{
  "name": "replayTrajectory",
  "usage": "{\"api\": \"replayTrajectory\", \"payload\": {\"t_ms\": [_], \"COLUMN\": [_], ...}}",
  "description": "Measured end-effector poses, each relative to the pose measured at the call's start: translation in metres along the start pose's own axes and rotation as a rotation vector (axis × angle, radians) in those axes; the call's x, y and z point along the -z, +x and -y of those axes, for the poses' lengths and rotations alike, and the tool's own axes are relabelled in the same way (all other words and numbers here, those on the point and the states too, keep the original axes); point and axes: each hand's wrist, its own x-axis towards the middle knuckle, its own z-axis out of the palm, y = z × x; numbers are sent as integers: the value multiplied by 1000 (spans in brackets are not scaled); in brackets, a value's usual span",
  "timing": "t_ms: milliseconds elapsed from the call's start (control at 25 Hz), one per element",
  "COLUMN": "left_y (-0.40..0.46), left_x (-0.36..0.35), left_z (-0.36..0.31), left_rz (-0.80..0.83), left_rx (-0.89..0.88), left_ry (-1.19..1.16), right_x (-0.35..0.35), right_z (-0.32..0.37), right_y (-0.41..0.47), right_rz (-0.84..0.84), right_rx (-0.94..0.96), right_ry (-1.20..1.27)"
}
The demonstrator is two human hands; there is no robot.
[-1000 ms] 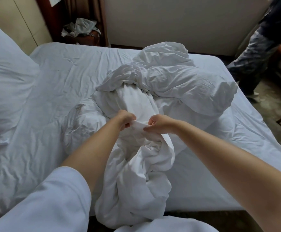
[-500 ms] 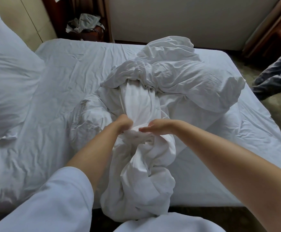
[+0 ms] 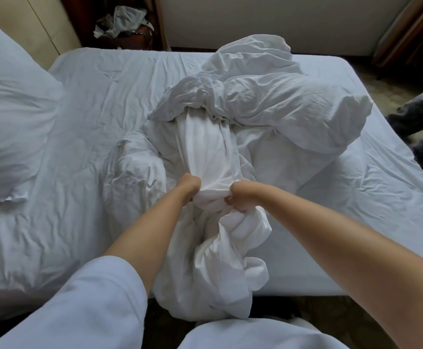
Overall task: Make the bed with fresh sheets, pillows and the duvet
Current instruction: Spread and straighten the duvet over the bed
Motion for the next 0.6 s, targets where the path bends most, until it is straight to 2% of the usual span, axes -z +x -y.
{"api": "replayTrajectory", "payload": {"t_ms": [160,280,440,600], "left_y": [-23,-45,-80,-111], "left_x": [-21,-45,-130,-210], "left_z": [-15,-46,-107,-185], "left_rz": [-10,-84,-143,-150], "left_rx": [59,89,53,-55], "left_ry": [-242,-320,-383,-426], "right_x": [0,-11,-18,0], "right_z": [-32,-74,-177,-289], "right_y": [-25,-36,-64,-99], "right_rz": [-56,-92,-198,-315], "right_rx": [23,116,123,121], "right_ry": [166,239,302,376]}}
